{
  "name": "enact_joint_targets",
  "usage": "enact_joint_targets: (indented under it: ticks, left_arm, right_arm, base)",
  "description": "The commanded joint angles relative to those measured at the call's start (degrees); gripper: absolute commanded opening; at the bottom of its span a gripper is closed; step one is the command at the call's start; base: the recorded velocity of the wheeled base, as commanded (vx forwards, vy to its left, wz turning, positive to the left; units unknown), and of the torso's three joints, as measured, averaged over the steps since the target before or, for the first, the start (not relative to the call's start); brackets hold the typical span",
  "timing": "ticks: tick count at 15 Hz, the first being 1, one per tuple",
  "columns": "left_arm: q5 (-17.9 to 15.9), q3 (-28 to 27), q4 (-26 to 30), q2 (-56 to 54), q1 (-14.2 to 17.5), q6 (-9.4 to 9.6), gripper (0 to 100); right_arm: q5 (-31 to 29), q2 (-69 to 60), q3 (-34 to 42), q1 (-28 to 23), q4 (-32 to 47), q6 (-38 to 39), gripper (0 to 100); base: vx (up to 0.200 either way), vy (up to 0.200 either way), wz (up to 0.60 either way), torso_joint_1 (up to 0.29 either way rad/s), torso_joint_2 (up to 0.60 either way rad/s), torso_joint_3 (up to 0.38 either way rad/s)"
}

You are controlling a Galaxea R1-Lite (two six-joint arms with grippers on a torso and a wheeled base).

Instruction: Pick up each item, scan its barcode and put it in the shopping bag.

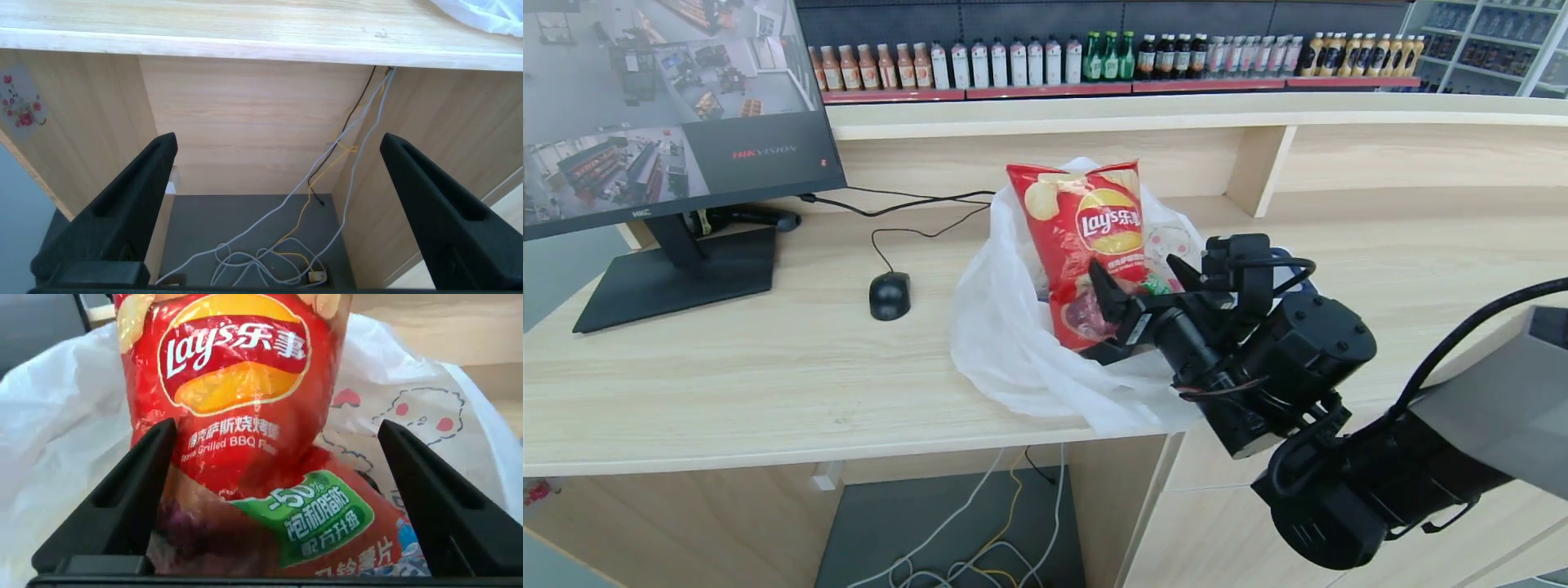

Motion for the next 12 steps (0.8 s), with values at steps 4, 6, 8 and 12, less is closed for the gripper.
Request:
enact_joint_targets:
  ticks: [4, 6, 8, 12]
  left_arm:
    - [0.0, 0.0, 0.0, 0.0, 0.0, -0.01, 100]
    - [0.0, 0.0, 0.0, 0.0, 0.0, -0.01, 100]
    - [0.0, 0.0, 0.0, 0.0, 0.0, -0.01, 100]
    - [0.0, 0.0, 0.0, 0.0, 0.0, -0.01, 100]
  right_arm:
    - [0.0, 1.9, -0.5, 0.1, 0.0, 0.0, 100]
    - [0.0, 0.8, -0.3, 0.1, 0.0, 0.2, 100]
    - [-0.1, -1.6, 0.2, 1.6, 0.0, 0.3, 100]
    - [-0.2, -5.4, 1.9, 2.2, 0.0, 0.4, 100]
  base:
    - [0.0, 0.0, 0.0, 0.0, 0.0, 0.0]
    - [0.0, 0.0, 0.0, 0.0, 0.0, 0.0]
    - [0.0, 0.0, 0.0, 0.0, 0.0, 0.0]
    - [0.0, 0.0, 0.0, 0.0, 0.0, 0.0]
